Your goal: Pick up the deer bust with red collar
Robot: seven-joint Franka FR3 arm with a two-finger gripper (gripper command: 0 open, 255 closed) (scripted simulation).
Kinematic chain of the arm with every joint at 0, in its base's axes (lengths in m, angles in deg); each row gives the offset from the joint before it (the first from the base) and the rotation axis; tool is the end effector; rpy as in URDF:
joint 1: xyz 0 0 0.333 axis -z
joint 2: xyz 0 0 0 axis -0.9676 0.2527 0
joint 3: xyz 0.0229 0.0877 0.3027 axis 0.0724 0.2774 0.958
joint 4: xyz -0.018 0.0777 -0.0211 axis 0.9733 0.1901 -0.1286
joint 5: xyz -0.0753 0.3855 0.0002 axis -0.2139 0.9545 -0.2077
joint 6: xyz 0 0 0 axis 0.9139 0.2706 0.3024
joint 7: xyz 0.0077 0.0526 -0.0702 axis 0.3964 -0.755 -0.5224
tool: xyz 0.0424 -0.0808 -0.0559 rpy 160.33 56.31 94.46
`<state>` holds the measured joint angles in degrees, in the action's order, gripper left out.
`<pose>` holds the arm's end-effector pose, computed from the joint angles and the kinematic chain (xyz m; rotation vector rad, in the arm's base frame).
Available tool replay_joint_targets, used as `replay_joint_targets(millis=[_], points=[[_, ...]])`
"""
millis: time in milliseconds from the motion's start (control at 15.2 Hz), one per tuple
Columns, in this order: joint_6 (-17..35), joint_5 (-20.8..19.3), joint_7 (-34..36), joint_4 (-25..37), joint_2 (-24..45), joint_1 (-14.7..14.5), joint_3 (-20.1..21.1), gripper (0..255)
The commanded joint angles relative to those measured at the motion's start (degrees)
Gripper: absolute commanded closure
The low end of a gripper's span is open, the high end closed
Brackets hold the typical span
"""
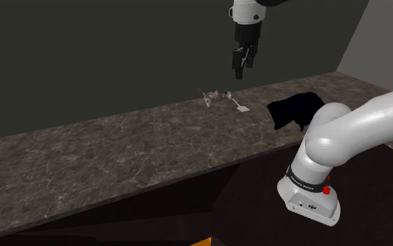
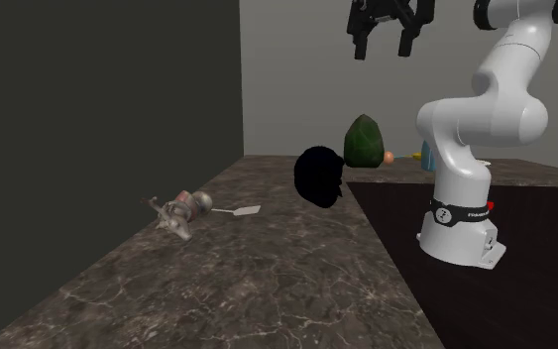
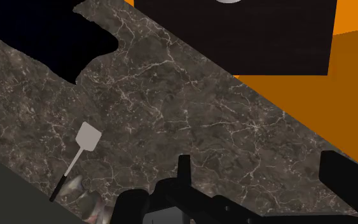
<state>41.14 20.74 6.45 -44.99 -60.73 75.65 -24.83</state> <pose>0.3066 0.0022 0.6048 3.0344 0.0658 -0.0298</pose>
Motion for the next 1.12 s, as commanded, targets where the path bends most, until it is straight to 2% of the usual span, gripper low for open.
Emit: replay_joint_targets(millis=[0, 528, 1056], points=[[0.0, 0.0, 0.0, 0.0, 0.0, 0.0, 0.0, 0], [6.48, -4.4, -8.83, 4.55, 14.95, 1.8, -6.66, 0], [11.03, -6.21, -17.31, 13.56, 32.18, 3.42, -11.82, 0]])
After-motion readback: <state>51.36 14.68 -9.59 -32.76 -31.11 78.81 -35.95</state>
